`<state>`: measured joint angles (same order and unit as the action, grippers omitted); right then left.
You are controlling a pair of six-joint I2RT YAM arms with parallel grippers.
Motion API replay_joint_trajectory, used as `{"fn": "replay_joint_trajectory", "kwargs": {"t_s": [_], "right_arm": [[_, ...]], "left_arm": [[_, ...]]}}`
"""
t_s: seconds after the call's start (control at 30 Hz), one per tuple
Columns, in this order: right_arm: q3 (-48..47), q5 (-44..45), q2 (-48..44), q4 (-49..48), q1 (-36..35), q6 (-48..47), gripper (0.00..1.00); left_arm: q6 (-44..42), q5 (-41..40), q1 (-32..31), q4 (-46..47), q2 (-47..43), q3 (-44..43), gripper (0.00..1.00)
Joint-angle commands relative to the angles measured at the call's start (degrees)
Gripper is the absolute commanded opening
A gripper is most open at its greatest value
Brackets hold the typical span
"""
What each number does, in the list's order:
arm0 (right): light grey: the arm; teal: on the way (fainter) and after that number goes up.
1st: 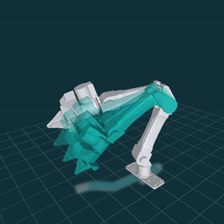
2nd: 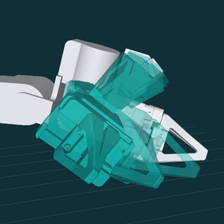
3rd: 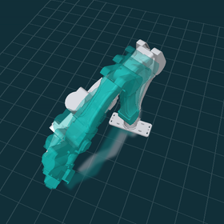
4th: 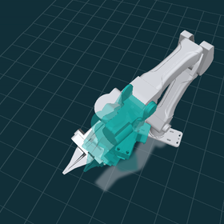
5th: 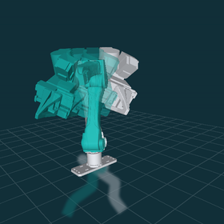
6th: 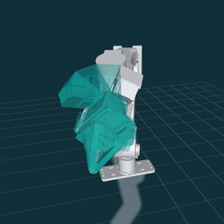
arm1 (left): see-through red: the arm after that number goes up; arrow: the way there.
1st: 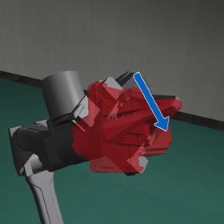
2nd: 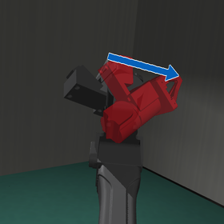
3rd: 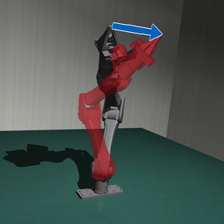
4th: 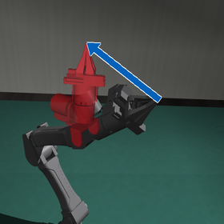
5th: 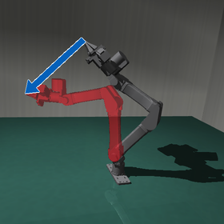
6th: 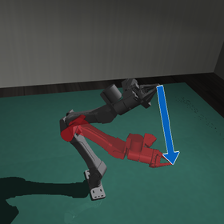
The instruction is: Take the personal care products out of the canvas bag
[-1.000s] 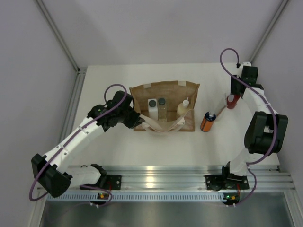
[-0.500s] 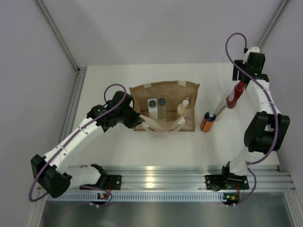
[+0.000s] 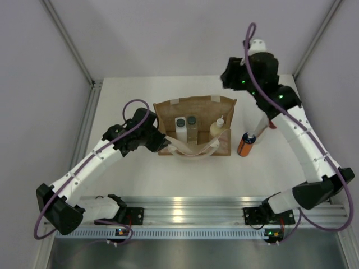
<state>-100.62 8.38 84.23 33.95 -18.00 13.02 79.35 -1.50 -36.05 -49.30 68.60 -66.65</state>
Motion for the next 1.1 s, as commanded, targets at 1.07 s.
{"fn": "replay_joint_trajectory", "kwargs": {"t_s": [1.07], "right_arm": [[11.9, 27.7, 7.9, 24.5, -27.7, 10.5, 0.62]], "left_arm": [[8.5, -0.3, -0.2, 8.8, -3.2, 6.5, 0.0]]}}
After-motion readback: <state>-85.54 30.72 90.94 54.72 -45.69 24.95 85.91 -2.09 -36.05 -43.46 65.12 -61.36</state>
